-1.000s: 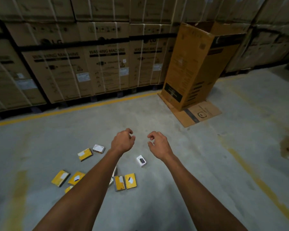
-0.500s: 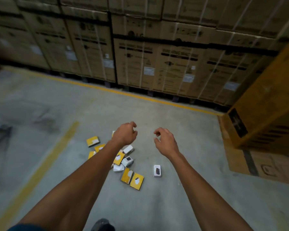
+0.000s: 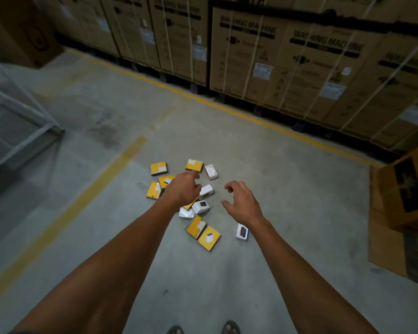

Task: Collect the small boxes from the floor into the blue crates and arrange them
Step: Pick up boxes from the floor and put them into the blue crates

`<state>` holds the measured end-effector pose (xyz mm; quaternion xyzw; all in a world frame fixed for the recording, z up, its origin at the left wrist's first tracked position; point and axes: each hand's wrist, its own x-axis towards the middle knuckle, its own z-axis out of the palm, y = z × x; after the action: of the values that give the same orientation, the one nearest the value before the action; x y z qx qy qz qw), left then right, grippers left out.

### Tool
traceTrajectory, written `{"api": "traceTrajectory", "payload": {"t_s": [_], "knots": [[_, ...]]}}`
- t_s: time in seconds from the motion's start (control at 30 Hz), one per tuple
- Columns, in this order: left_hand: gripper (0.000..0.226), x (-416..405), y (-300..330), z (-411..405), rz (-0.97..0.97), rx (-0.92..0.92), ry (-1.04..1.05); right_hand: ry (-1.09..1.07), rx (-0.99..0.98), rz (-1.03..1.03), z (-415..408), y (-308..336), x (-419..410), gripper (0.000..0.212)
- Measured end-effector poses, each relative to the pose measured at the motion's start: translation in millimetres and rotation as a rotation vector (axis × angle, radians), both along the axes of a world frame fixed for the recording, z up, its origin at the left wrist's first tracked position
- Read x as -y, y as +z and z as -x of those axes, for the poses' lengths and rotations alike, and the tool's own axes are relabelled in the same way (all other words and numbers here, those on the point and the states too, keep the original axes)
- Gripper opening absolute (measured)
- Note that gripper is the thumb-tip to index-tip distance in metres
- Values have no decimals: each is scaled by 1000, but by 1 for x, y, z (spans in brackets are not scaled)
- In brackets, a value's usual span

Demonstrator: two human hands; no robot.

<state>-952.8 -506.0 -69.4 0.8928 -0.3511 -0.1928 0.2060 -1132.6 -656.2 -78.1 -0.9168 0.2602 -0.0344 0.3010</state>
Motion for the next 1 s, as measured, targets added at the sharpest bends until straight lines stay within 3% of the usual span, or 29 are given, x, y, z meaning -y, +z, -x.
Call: {"api": "traceTrajectory", "payload": {"t_s": [0.2, 0.43, 0.8, 1.0], "knots": [[40, -10, -132, -22, -2, 16, 78, 72, 27, 5, -29, -114, -8, 39], [38, -38, -326, -21, 17, 7, 143, 90, 36, -10, -32, -304, -19, 47], [42, -60, -595, -14, -46, 25, 187, 70, -178, -29, -24, -578, -33, 94], [45, -45, -706, -31, -75, 47, 210, 92, -288, 5, -37, -699, -36, 111]]}}
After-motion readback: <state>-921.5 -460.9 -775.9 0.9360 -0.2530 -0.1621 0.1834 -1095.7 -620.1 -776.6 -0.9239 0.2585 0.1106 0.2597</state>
